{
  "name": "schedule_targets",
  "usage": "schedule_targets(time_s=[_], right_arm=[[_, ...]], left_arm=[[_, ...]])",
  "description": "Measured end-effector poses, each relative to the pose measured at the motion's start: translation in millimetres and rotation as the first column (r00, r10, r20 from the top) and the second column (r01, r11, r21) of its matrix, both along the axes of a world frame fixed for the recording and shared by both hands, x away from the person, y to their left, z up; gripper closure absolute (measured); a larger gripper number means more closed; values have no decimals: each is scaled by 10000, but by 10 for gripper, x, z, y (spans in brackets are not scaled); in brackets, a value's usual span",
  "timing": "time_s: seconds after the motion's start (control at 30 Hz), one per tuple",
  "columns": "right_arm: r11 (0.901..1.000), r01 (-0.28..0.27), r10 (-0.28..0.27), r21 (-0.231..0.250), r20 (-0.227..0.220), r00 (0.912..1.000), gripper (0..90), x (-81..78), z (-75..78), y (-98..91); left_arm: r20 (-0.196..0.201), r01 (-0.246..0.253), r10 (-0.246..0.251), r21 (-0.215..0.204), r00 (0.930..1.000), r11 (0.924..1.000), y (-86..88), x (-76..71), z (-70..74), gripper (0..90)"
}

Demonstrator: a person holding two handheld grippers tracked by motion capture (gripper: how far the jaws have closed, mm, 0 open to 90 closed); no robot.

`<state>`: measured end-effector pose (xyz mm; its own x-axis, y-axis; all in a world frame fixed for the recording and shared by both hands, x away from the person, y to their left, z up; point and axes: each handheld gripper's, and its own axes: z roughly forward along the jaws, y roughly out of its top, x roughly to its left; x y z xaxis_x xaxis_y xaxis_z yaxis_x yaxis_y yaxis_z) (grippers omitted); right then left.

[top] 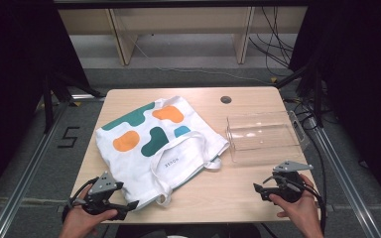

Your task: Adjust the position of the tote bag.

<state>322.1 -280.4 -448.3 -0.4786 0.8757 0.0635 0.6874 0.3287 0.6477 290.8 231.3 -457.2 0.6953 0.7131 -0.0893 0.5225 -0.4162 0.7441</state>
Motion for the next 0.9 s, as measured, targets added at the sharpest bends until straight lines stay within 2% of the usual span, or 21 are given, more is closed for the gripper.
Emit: schedule_targets(time_s=[0.03,0.07,0.1,0.17,0.2,0.27,0.3,0.33,0.37,0.43,0.47,0.5,0.6,0.63,0.73,0.77,0.83,0.9], right_arm=[[10000,0,0,0,0,10000,185,0,0,0],[9999,-132,132,11,42,9999,185,10,-20,-6],[10000,35,-35,-3,-77,10000,185,0,-13,3],[10000,33,-33,7,-90,10000,185,2,-12,3],[10000,-70,70,-29,56,10000,185,10,-19,-4],[10000,54,-54,-33,-35,10000,188,1,-6,9],[9997,-158,160,-195,110,9998,189,10,-22,0],[9999,-114,114,-115,-38,9999,189,5,-12,12],[9999,-47,48,-124,71,10000,189,-1,-8,20],[9994,-328,327,-51,-153,9993,190,9,1,16],[9996,-280,280,33,-138,9995,191,6,2,21],[9991,-335,340,-255,174,9993,191,12,-8,5],[9999,-103,103,-117,55,9999,191,3,2,18],[9995,-237,241,-194,188,9995,191,10,-11,9],[9995,-237,241,-187,206,9995,191,12,-16,19],[9998,-159,158,-111,-71,9999,196,4,-11,42],[9989,-367,369,-298,49,9993,199,9,-19,31],[9990,-390,391,-232,62,9992,200,13,-17,36]], left_arm=[[-2,-2,2,-6,10000,10000,0,-1,0,162],[130,122,-126,292,9998,9995,14,10,9,162],[157,157,-162,317,9997,9994,13,13,11,162],[11,110,-110,111,9999,9999,-4,-1,10,162],[34,123,-123,88,9999,9999,-10,-4,10,162],[171,237,-242,275,9996,9993,-5,3,16,162],[154,227,-232,295,9996,9993,-7,5,13,162],[65,174,-175,172,9998,9997,-17,0,7,162],[-17,96,-96,112,10000,9999,-22,-3,1,162],[116,191,-195,342,9997,9992,-14,8,10,162],[101,180,-182,139,9998,9997,-29,2,8,162],[131,205,-211,380,9997,9991,-20,8,15,162],[-19,117,-117,94,9999,9999,-53,-7,15,162],[-7,180,-179,201,9998,9996,-62,-6,16,162],[-11,342,-342,318,9994,9989,-120,-14,1,163],[-58,388,-386,318,9992,9987,-138,-18,-3,163],[-79,534,-530,589,9986,9968,-162,-5,-18,163],[-44,514,-512,858,9987,9950,-188,1,-31,175]])
